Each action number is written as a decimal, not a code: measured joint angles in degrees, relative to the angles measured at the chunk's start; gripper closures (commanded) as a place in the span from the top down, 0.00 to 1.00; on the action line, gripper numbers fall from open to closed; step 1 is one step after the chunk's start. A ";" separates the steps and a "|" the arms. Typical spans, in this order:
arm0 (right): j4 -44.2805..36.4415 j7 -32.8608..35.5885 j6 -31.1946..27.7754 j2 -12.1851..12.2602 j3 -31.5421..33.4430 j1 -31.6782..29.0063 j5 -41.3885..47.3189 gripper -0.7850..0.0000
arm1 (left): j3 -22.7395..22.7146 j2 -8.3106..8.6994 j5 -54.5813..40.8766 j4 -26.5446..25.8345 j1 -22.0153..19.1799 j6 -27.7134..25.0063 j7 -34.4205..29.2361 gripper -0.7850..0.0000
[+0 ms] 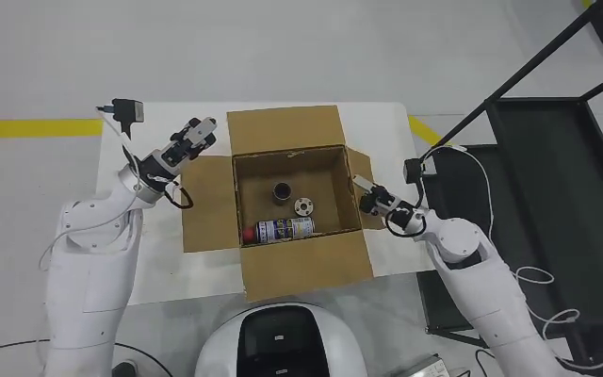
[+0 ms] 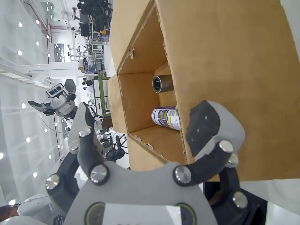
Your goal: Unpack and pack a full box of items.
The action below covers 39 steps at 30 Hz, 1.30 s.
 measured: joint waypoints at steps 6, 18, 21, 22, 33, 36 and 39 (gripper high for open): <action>-0.90 0.72 0.79 -0.12 -0.59 -0.26 0.09 1.00 | 0.16 0.26 0.05 -0.10 0.11 0.22 0.63 1.00; -8.44 2.98 -3.85 0.11 2.93 -2.32 3.55 1.00 | 0.39 0.69 -1.08 0.56 0.56 -0.24 1.85 1.00; -11.83 3.23 -5.42 0.19 2.87 -2.24 0.84 1.00 | 0.15 0.80 -1.47 0.78 0.78 -0.91 2.58 1.00; -12.63 3.20 -5.12 0.19 2.51 -1.85 -0.29 1.00 | 0.06 0.83 -1.48 0.88 0.82 -1.08 2.82 1.00; -15.08 -1.35 0.35 -0.85 -8.76 7.70 -23.72 1.00 | -3.65 1.43 0.38 0.15 3.67 0.79 9.65 1.00; -15.15 -1.55 0.66 -0.95 -9.70 8.24 -26.13 1.00 | -5.57 1.72 -0.87 -1.27 5.69 0.93 9.82 1.00; -15.14 -1.52 0.65 -0.94 -9.61 8.20 -25.74 1.00 | -7.40 2.03 -2.46 -2.58 7.68 1.27 9.20 1.00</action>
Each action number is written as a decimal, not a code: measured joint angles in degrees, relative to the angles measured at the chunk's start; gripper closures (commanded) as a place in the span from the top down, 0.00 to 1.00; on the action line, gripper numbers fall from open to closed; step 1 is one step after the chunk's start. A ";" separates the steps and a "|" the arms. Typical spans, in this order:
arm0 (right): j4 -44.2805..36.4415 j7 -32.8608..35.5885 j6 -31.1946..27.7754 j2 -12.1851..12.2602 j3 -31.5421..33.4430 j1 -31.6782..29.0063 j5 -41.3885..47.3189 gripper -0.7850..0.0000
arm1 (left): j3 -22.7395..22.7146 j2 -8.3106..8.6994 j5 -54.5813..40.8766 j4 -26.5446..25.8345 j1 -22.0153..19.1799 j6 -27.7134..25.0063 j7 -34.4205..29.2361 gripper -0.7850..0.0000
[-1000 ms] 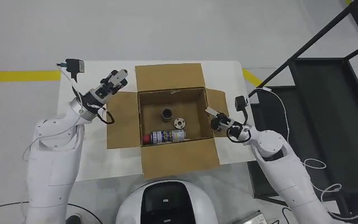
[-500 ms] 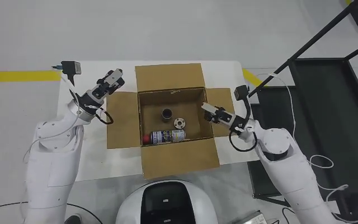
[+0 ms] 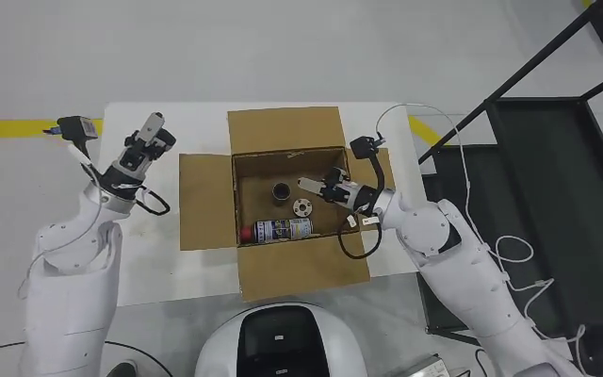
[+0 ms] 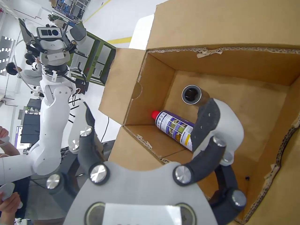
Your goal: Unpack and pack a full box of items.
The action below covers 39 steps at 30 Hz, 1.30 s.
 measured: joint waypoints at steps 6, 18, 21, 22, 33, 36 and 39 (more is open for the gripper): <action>0.00 0.00 -0.01 0.00 0.00 0.00 0.00 1.00 | -2.54 0.42 -2.84 -1.14 1.71 1.16 -0.81 1.00; 0.00 -0.01 0.03 0.00 -0.03 0.03 -0.08 1.00 | -2.51 0.41 -2.73 -1.12 1.68 1.14 -0.81 1.00; -0.14 0.56 1.46 -0.18 -1.59 1.52 -3.47 1.00 | -2.51 0.41 -2.73 -1.12 1.68 1.14 -0.81 1.00; 0.07 0.91 1.92 -0.30 -2.50 2.53 -4.91 1.00 | -2.51 0.41 -2.73 -1.12 1.68 1.14 -0.81 1.00; 10.10 8.40 8.04 -3.78 -20.33 18.02 -28.71 1.00 | -2.50 0.41 -2.73 -1.12 1.68 1.14 -0.81 1.00; 12.52 7.55 8.71 -4.62 -22.51 19.90 -30.67 1.00 | -2.51 0.41 -2.73 -1.12 1.68 1.14 -0.81 1.00; 12.71 7.47 8.76 -4.67 -22.65 20.02 -30.85 1.00 | -2.51 0.41 -2.73 -1.12 1.68 1.14 -0.81 1.00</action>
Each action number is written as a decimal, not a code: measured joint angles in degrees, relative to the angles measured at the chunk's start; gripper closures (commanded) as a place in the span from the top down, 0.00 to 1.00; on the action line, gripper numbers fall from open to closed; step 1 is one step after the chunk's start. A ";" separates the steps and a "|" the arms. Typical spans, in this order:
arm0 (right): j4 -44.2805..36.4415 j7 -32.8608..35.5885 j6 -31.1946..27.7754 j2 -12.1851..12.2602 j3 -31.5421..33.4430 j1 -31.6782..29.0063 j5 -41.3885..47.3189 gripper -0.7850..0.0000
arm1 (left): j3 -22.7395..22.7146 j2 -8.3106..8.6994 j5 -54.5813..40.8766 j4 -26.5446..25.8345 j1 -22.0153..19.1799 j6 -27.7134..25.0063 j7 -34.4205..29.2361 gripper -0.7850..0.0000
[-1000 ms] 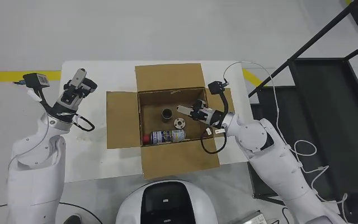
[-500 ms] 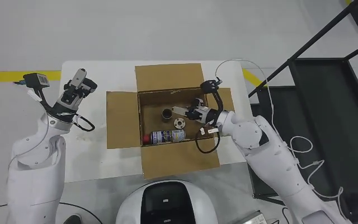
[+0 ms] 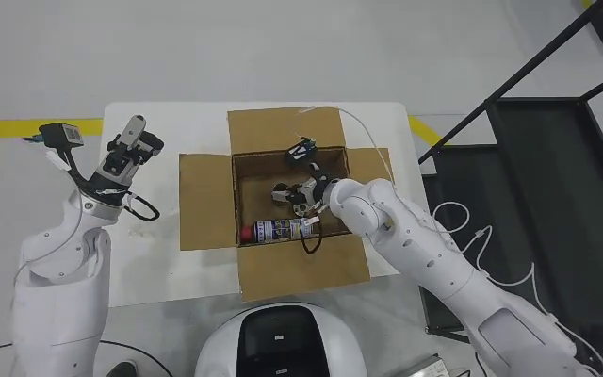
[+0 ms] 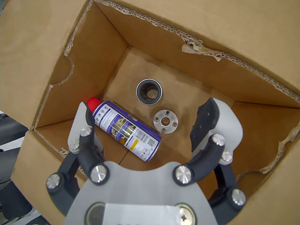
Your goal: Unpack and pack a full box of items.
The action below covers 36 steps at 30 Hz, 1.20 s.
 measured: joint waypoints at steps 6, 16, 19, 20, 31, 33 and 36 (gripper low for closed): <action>-0.05 0.02 -0.02 0.02 0.04 -0.03 0.05 1.00 | 0.00 0.00 0.00 0.00 0.00 0.00 0.00 1.00; 5.16 4.62 -2.98 -2.05 -3.93 3.92 4.09 1.00 | 0.00 0.00 0.00 0.00 0.00 0.00 0.00 1.00; 10.40 4.64 -3.48 -3.94 -7.61 7.36 4.29 1.00 | 0.00 0.00 0.00 0.00 0.00 0.00 0.00 1.00; 12.61 4.66 -3.29 -4.75 -9.13 8.66 3.99 1.00 | 0.00 0.00 0.00 0.00 0.00 0.00 0.00 1.00; 27.47 0.50 -1.49 -11.60 -17.94 15.39 2.07 1.00 | 0.00 0.00 0.00 0.00 0.00 0.00 0.00 1.00; 29.44 -0.05 -1.72 -12.57 -18.61 16.09 2.09 0.94 | 0.00 0.00 0.00 0.00 0.00 0.00 0.00 1.00; 31.92 -0.50 -2.31 -13.79 -19.33 16.93 2.06 0.45 | 0.00 0.00 0.00 0.00 0.00 0.00 0.00 1.00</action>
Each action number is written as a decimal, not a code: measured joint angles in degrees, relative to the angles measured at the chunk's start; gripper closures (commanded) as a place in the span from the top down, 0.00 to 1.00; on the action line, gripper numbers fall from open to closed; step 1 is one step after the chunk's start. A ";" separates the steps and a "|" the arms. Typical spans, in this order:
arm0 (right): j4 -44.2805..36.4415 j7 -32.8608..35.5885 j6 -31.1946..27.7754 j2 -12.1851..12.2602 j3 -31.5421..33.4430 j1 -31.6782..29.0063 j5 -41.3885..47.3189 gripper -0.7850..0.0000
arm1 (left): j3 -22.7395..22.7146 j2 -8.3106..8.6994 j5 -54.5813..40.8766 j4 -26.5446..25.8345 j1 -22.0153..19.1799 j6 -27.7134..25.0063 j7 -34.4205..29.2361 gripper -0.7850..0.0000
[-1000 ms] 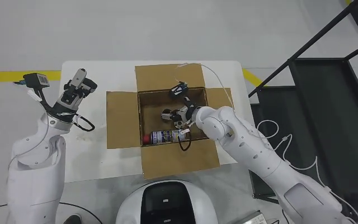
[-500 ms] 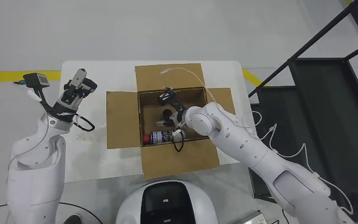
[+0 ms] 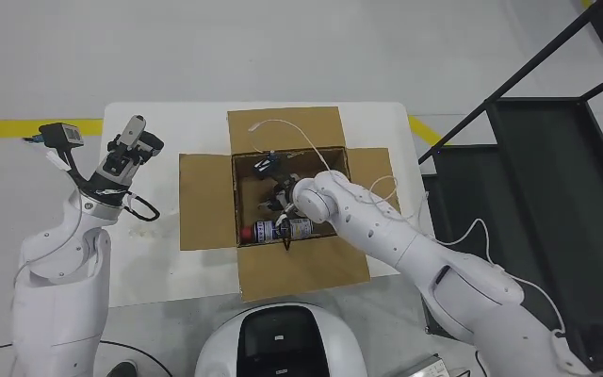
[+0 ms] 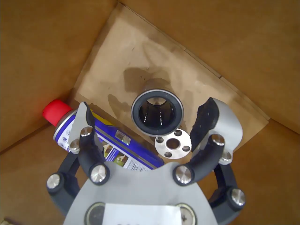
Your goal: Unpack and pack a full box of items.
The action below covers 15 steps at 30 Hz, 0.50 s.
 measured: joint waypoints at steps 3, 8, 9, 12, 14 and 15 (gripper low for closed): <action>2.14 0.15 -0.58 -1.02 -0.58 0.65 -0.32 0.07 | 0.00 0.00 0.00 0.00 0.00 0.00 0.00 1.00; 4.29 0.12 -1.04 -2.20 -0.68 0.97 -0.55 0.00 | 0.00 0.00 0.00 0.00 0.00 0.00 0.00 1.00; 4.39 0.22 -1.05 -2.29 -0.54 0.97 -0.61 0.00 | 0.00 0.00 0.00 0.00 0.00 0.00 0.00 1.00; 4.01 0.60 -0.55 -2.30 0.25 0.71 -1.03 0.00 | 0.00 0.00 0.00 0.00 0.00 0.00 0.00 1.00; 2.66 0.50 -0.44 -2.00 1.17 0.10 -1.36 0.00 | 0.00 0.00 0.00 0.00 0.00 0.00 0.00 1.00; 1.72 0.46 -0.53 -1.77 1.65 -0.30 -1.55 0.00 | 0.00 0.00 0.00 0.00 0.00 0.00 0.00 1.00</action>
